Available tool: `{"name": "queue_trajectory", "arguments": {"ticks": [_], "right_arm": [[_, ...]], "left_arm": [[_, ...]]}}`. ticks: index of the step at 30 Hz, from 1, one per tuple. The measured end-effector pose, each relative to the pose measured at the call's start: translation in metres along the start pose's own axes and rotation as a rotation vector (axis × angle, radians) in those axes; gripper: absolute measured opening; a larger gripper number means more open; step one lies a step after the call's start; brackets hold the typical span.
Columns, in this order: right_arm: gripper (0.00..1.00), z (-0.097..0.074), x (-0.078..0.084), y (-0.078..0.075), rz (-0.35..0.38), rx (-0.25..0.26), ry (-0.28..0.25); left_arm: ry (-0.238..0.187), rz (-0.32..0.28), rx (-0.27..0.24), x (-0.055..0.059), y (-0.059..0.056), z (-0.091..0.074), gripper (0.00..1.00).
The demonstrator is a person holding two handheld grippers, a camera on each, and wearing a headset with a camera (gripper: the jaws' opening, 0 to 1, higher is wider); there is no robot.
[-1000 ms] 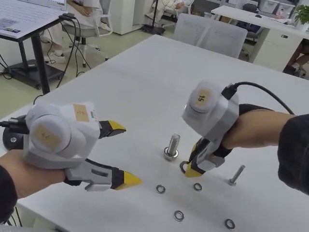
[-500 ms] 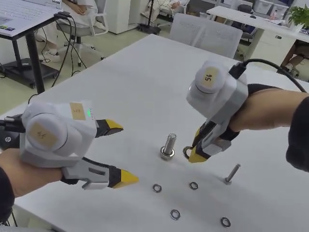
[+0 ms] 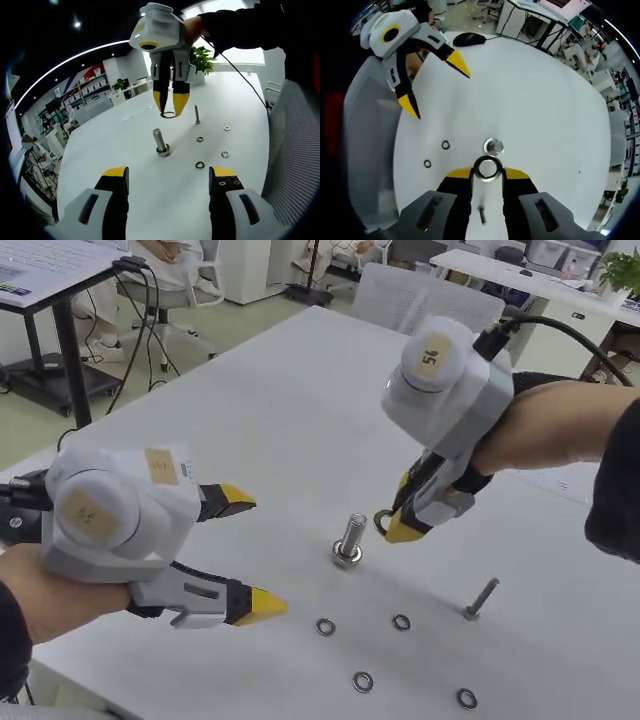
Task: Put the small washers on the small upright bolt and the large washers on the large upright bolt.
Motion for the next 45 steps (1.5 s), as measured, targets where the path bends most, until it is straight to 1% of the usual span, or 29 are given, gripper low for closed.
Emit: {"name": "queue_trajectory", "arguments": {"ticks": [6, 8, 15, 22, 31, 45], "right_arm": [[0.23, 0.001, -0.008, -0.005, -0.016, 0.000, 0.001], [0.23, 0.004, -0.010, -0.008, -0.019, -0.007, 0.005], [0.23, 0.011, -0.019, -0.011, -0.042, -0.020, 0.015], [0.23, 0.018, -0.024, -0.014, -0.056, -0.035, 0.025], [0.23, 0.025, -0.025, -0.020, -0.063, -0.049, 0.044], [0.23, 0.034, -0.026, -0.019, -0.063, -0.066, 0.063]], "left_arm": [[0.002, -0.011, -0.003, 0.003, 0.001, 0.000, 0.64], [0.002, -0.017, -0.005, 0.004, 0.002, -0.001, 0.64], [0.012, -0.032, -0.005, 0.012, 0.003, 0.002, 0.64], [0.011, -0.033, -0.006, 0.013, 0.005, 0.003, 0.64], [0.012, -0.043, 0.000, 0.016, 0.004, 0.005, 0.63], [0.008, -0.050, 0.001, 0.019, 0.003, 0.005, 0.63]]}}
Point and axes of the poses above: the centre of the closed fingertips' face, and the gripper's own axes: z roughly forward along the fingers, y roughly to its left, x roughly out of its underside, the point moved 7 cm from there along -z, roughly backward along the fingers, and after that the axes turned 13 degrees about y, right-handed, at the moved point
